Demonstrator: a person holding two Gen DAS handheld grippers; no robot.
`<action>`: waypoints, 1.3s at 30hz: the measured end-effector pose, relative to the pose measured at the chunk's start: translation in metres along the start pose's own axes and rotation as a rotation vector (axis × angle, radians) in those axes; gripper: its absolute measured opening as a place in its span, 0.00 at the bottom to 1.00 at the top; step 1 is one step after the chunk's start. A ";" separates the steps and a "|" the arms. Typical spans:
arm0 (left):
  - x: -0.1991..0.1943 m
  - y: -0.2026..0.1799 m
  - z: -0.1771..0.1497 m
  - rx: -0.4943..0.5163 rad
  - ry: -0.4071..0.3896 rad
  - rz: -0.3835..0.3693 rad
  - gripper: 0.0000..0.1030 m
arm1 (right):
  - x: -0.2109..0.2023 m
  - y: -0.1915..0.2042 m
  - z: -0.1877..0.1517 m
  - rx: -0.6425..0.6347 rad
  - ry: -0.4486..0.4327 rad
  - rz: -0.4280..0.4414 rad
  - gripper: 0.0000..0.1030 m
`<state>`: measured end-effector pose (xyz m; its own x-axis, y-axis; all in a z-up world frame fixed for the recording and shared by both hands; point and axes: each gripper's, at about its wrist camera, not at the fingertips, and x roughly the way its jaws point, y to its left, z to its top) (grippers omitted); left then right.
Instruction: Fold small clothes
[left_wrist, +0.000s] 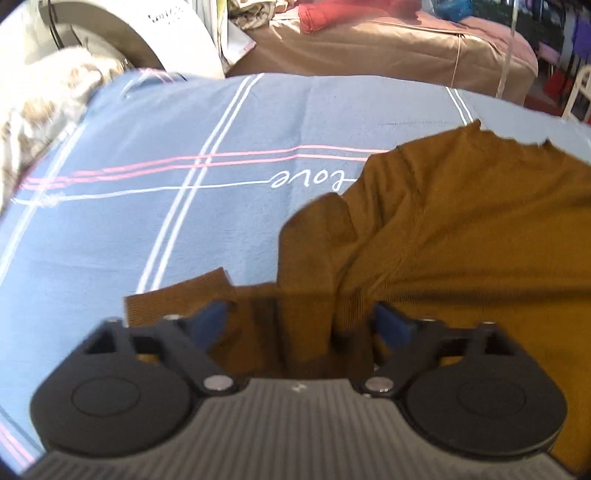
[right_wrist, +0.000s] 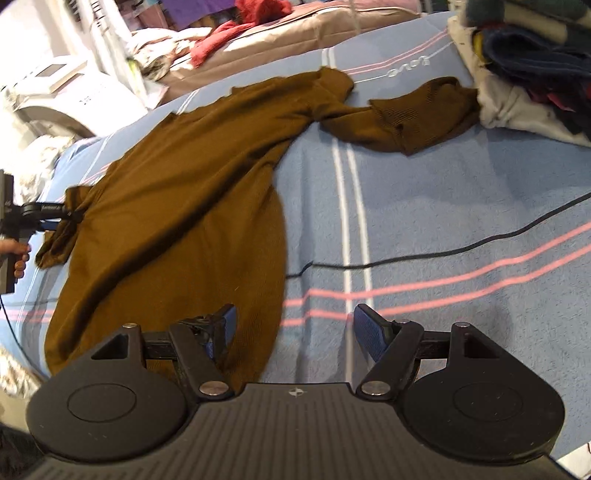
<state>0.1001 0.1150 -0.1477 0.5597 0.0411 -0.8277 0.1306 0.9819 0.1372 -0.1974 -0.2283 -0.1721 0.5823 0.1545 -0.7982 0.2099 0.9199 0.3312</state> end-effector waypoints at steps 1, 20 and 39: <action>-0.011 -0.002 -0.007 0.021 -0.014 -0.005 0.94 | 0.000 0.001 -0.003 -0.009 0.010 0.009 1.00; -0.115 -0.051 -0.196 0.001 0.274 -0.516 0.52 | 0.004 0.031 -0.036 -0.055 0.090 0.094 0.74; -0.129 -0.090 -0.200 0.349 0.393 -0.390 0.51 | -0.041 -0.009 -0.051 -0.018 0.164 -0.146 0.58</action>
<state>-0.1479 0.0585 -0.1622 0.0856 -0.1769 -0.9805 0.5588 0.8233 -0.0997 -0.2631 -0.2246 -0.1673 0.4111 0.0742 -0.9086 0.2681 0.9428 0.1983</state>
